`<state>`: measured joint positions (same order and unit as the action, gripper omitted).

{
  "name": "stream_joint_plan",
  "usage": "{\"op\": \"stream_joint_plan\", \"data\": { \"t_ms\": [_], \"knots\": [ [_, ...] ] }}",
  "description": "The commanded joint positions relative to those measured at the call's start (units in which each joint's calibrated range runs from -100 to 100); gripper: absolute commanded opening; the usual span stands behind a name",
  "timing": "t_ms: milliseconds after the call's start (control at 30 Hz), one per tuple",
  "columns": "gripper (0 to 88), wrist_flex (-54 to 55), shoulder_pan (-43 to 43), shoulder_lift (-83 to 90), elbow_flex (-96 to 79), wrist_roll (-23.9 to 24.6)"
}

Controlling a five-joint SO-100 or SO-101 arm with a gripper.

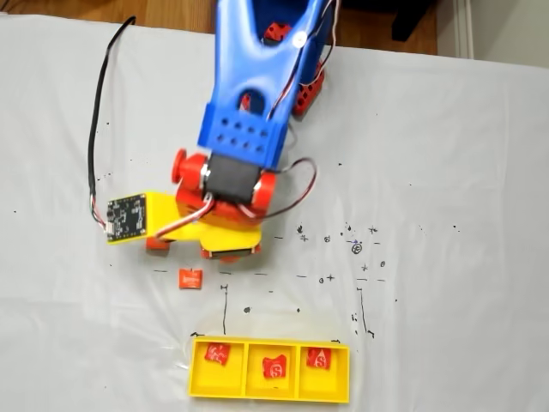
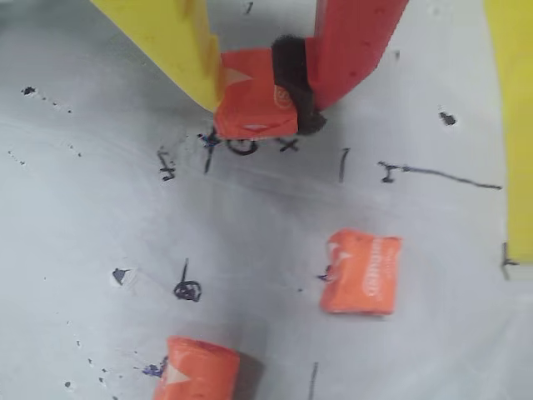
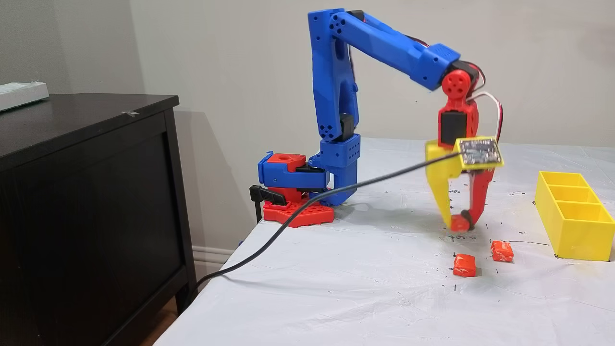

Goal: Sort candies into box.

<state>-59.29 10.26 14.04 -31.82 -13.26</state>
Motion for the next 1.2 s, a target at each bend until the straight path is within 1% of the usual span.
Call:
{"op": "stream_joint_plan", "data": {
  "t_ms": [0,100,333,433,533,733,1167],
  "knots": [
    [0.2,-0.11,-2.29,11.15,4.47,1.95],
    [0.2,0.55,-3.92,13.35,5.29,3.27],
    [0.1,8.90,-10.53,18.02,2.37,8.01],
    [0.1,12.66,-12.16,17.59,3.56,10.74],
    [0.1,14.38,-13.79,14.71,6.38,12.36],
    [0.1,17.82,-16.78,9.03,10.47,14.21],
    [0.1,24.78,-19.05,-5.31,19.94,15.34]
  ]
}}
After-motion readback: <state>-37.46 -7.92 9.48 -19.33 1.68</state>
